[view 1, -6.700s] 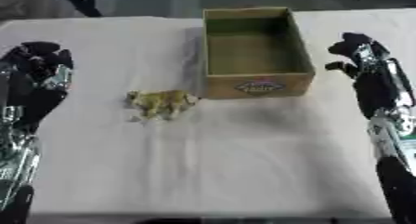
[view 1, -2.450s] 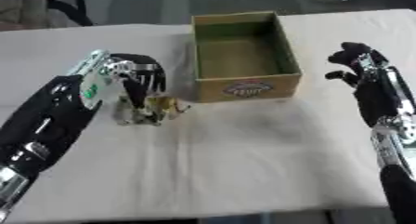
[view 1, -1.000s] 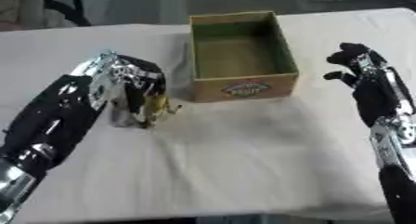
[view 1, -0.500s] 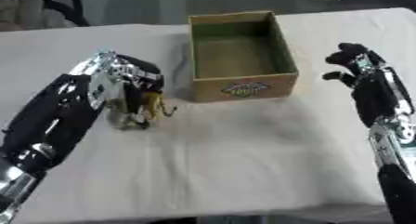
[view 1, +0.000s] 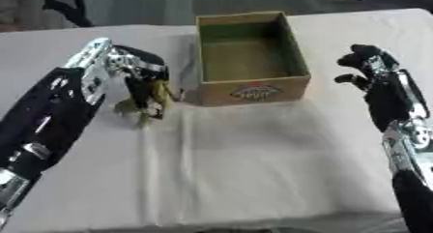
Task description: Pick up objects on the table and place them in the box.
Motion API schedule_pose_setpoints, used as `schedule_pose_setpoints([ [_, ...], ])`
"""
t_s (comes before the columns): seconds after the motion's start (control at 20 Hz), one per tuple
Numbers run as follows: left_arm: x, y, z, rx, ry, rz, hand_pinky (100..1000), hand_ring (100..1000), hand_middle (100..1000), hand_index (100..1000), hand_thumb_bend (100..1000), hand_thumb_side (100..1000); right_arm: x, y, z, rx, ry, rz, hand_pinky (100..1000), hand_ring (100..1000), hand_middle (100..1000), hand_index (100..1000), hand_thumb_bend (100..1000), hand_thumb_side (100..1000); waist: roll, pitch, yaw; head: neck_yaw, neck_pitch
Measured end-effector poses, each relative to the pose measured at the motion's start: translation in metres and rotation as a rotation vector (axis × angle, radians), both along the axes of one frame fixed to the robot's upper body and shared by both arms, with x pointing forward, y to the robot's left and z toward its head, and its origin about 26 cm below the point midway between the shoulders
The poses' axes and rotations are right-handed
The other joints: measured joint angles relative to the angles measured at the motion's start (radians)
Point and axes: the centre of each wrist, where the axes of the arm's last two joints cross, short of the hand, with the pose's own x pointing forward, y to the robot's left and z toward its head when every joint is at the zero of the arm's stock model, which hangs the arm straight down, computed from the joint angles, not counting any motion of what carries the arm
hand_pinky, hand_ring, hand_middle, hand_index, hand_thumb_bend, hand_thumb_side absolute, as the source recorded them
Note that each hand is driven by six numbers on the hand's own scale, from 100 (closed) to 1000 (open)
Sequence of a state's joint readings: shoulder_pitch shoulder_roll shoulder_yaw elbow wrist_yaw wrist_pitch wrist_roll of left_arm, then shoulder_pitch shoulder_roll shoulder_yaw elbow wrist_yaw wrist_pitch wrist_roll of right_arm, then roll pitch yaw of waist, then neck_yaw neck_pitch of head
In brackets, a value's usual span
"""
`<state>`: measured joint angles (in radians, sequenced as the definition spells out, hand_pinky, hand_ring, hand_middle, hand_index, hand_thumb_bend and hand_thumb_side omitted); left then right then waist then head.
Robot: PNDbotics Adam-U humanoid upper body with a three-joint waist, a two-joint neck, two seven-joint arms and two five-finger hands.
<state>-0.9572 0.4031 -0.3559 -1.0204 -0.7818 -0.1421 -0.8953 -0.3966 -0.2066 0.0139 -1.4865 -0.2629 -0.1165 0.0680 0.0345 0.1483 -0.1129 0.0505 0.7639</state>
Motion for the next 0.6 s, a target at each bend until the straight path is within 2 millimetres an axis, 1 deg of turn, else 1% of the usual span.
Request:
schedule_pose_setpoints([
  [0.35, 0.001, -0.001, 0.032, -0.053, -0.088, 0.029, 214, 109, 129, 278, 389, 217, 0.000, 0.000, 0.000, 0.000, 0.001, 0.000, 571, 749, 612, 745, 100, 570, -0.004, -0.001, -0.005, 0.000, 0.000],
  [0.55, 0.000, -0.005, 0.056, -0.106, -0.176, 0.044, 209, 107, 126, 279, 369, 213, 0.000, 0.000, 0.000, 0.000, 0.002, 0.002, 570, 749, 611, 745, 100, 572, -0.005, -0.001, -0.012, 0.004, 0.000],
  [0.6, 0.000, -0.006, 0.063, -0.120, -0.203, 0.047, 206, 104, 124, 279, 346, 210, 0.000, 0.000, 0.000, -0.001, 0.003, 0.003, 570, 749, 611, 745, 100, 573, -0.005, -0.001, -0.013, 0.005, 0.000],
])
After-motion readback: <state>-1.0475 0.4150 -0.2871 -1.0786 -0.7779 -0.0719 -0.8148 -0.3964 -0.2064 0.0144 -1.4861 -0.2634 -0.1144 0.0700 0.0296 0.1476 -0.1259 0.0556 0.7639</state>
